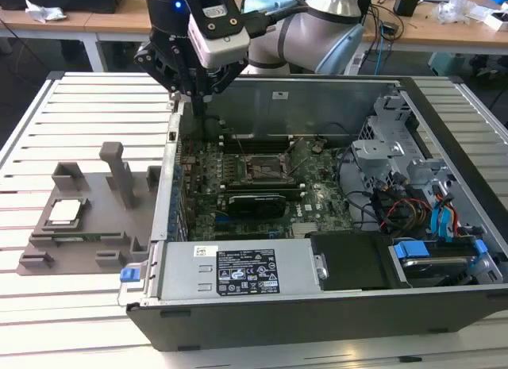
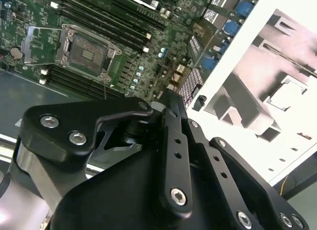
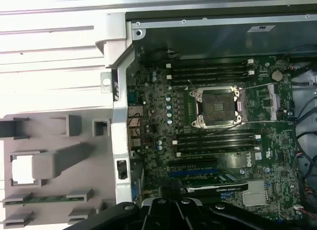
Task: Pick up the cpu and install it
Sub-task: 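Reach for the cpu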
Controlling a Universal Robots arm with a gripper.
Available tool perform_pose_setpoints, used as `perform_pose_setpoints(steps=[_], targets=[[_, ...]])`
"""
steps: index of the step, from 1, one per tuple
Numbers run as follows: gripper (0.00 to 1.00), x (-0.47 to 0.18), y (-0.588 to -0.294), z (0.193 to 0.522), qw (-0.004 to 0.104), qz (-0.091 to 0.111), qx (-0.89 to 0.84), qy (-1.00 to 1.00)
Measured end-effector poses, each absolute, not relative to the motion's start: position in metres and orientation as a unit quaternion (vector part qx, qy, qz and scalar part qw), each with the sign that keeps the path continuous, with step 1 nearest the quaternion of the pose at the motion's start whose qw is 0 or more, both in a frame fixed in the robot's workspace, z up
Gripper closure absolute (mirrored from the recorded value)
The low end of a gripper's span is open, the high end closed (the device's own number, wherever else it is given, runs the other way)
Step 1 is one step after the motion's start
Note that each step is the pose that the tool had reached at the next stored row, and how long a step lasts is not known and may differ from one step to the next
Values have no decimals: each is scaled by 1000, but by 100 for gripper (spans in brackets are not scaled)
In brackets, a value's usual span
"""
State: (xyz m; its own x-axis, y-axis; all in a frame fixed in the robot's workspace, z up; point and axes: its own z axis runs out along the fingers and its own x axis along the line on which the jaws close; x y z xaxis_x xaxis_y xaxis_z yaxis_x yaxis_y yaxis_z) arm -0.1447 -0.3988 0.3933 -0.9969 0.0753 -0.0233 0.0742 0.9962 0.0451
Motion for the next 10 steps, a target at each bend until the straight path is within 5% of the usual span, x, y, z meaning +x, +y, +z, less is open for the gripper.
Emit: perform_pose_setpoints(steps=[10], targets=[[89,-170,-399,393,12,22,37,999]])
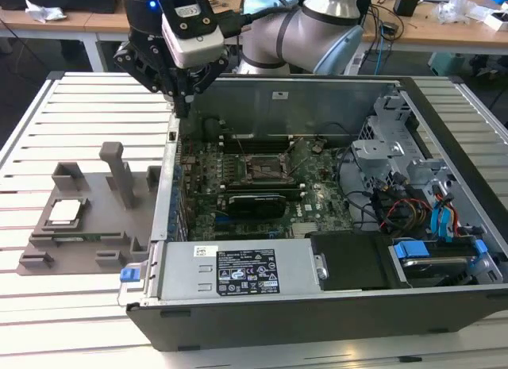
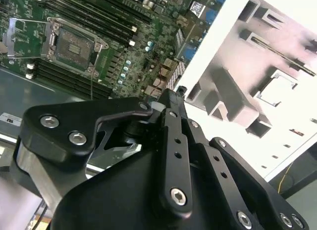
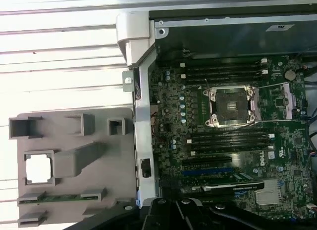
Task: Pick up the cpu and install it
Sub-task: 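Reach for the cpu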
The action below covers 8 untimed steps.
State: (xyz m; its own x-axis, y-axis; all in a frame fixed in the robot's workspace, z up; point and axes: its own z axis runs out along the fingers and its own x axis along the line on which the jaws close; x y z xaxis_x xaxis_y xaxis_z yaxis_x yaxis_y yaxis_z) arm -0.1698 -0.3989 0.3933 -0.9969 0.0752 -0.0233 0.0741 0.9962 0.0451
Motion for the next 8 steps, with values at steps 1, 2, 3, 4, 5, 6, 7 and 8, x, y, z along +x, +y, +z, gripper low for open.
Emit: perform_pose_setpoints(steps=[1,2,3,4,5,6,7,8], targets=[[89,-174,-399,393,13,22,37,999],[89,-177,-399,393,13,22,37,999],[89,-179,-399,393,13,22,37,999],[89,-182,-399,393,13,22,37,999],[89,-183,-399,393,13,22,37,999],[89,-185,-399,393,13,22,37,999],[89,-188,-399,393,13,22,37,999],[89,-189,-399,393,13,22,37,999]])
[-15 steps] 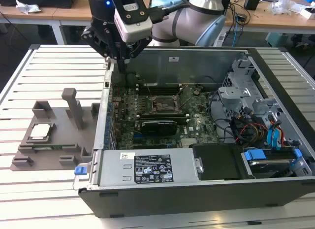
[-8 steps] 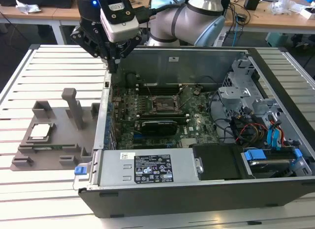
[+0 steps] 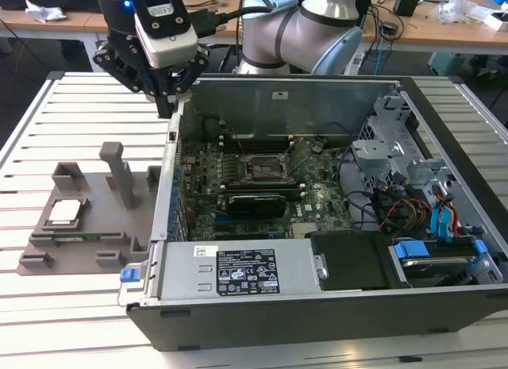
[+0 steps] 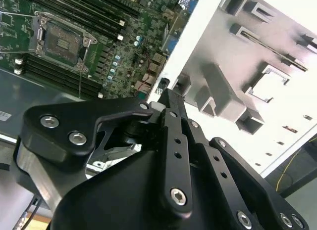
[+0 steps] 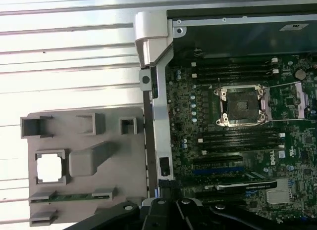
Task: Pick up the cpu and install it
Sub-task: 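Reach for the cpu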
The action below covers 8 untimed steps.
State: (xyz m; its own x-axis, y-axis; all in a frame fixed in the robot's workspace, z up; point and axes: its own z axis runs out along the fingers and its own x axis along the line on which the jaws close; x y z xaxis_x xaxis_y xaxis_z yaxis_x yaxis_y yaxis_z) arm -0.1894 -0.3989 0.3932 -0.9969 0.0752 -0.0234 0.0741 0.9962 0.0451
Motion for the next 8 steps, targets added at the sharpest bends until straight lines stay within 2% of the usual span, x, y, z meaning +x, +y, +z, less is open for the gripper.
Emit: perform_pose_setpoints(steps=[8], targets=[[89,-208,-399,393,13,22,37,999]])
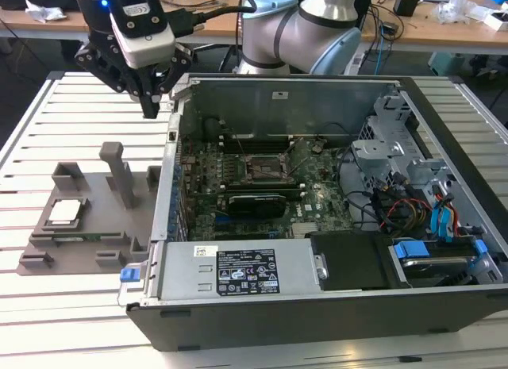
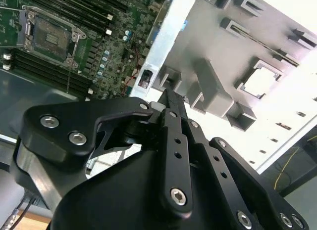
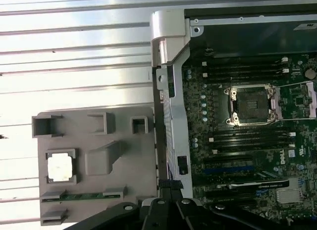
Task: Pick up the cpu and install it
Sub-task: 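Reach for the cpu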
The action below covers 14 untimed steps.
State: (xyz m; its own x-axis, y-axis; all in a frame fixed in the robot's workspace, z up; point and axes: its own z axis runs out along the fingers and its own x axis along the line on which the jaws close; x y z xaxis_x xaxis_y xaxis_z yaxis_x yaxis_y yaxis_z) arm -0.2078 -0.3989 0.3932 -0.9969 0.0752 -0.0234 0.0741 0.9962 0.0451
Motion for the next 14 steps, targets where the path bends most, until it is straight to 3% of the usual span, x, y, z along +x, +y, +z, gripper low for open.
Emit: perform_pose_setpoints(steps=[14], targets=[[89,-240,-399,393,13,22,37,999]])
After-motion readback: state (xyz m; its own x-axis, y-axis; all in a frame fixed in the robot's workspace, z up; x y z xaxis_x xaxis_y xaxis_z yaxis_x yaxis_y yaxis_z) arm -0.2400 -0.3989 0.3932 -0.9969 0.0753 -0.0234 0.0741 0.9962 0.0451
